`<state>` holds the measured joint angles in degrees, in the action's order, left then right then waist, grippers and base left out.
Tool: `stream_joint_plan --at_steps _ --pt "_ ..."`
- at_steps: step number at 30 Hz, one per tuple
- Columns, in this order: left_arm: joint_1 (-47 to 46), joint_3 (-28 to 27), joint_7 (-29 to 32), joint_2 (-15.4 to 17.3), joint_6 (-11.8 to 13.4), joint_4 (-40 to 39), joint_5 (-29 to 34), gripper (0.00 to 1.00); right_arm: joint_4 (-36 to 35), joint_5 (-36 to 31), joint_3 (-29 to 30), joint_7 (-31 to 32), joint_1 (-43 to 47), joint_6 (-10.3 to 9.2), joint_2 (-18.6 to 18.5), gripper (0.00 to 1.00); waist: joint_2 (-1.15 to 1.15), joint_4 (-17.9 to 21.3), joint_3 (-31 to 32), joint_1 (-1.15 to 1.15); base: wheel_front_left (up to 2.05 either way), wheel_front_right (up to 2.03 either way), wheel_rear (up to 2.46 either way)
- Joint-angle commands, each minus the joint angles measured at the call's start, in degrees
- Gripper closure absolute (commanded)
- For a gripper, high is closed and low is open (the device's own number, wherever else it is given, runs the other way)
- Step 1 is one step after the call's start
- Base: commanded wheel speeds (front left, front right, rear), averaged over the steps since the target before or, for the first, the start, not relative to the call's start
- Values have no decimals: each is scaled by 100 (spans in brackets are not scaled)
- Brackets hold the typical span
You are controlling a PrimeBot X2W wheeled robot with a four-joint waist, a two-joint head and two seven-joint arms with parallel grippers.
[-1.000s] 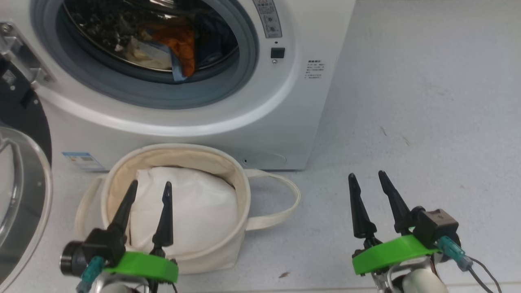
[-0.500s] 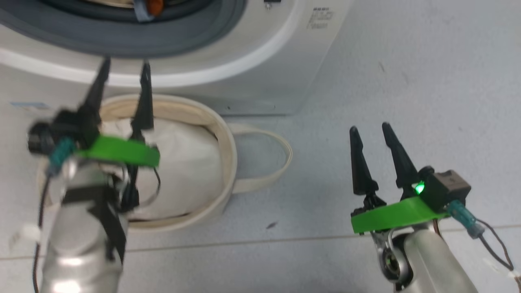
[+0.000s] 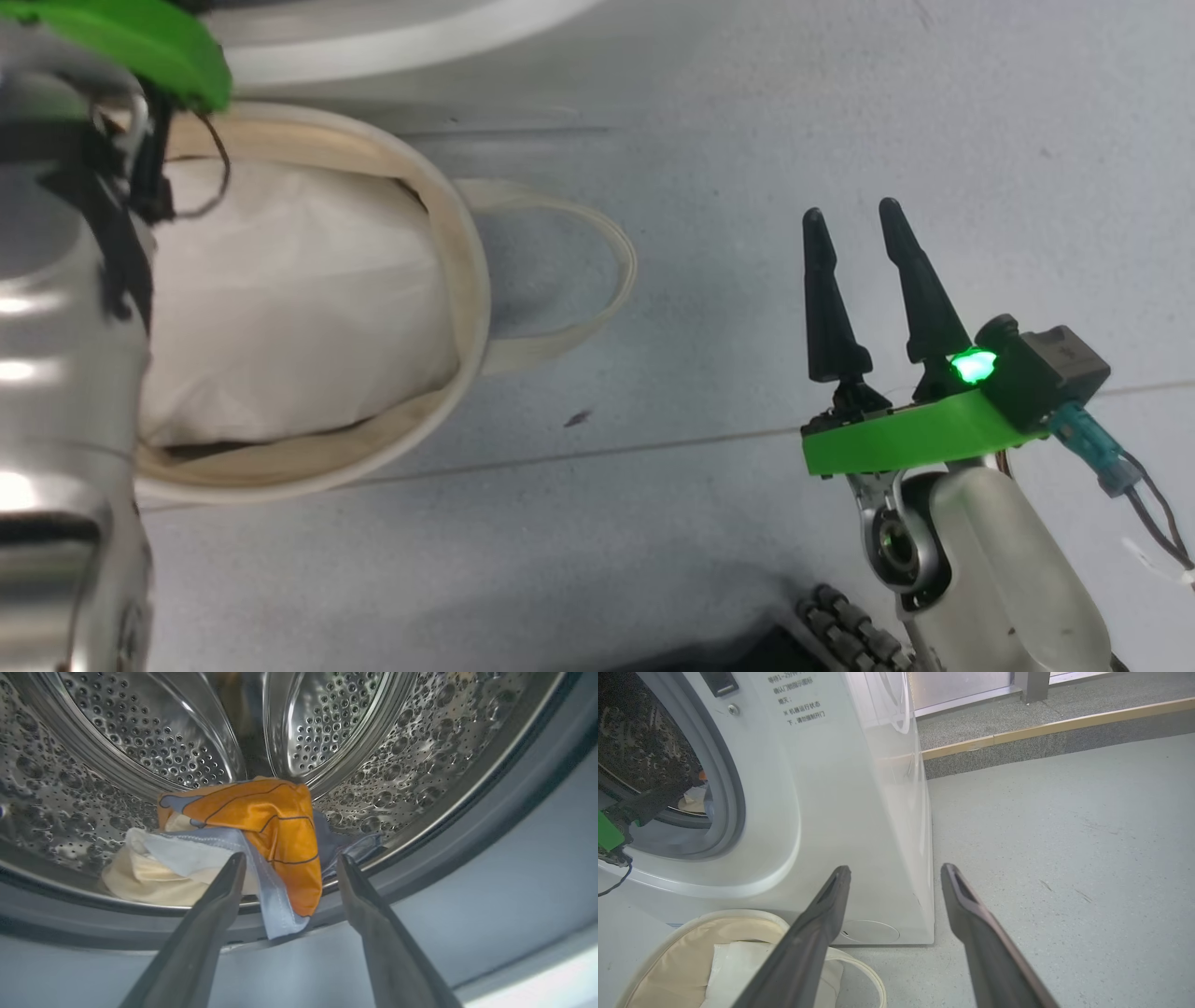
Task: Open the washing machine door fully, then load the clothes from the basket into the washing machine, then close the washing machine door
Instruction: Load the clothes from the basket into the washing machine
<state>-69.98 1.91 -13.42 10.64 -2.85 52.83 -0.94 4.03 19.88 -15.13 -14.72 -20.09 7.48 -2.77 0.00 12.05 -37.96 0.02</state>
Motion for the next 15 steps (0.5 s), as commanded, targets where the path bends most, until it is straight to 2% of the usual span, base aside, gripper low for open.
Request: stream_joint_plan --at_steps 1,6,15 --pt "-314 -8 29 277 86 18 85 0 -202 35 -106 -28 25 1 -10 0 0 130 -216 -2 0 0 0" --pt "-961 143 70 333 301 554 265 0 -234 32 -91 -28 -19 1 -10 0 0 166 -388 -2 0 0 0" --pt "-1850 479 400 413 1108 1534 693 0 -266 24 -126 -28 -43 1 -10 0 0 176 -536 -2 0 0 0"
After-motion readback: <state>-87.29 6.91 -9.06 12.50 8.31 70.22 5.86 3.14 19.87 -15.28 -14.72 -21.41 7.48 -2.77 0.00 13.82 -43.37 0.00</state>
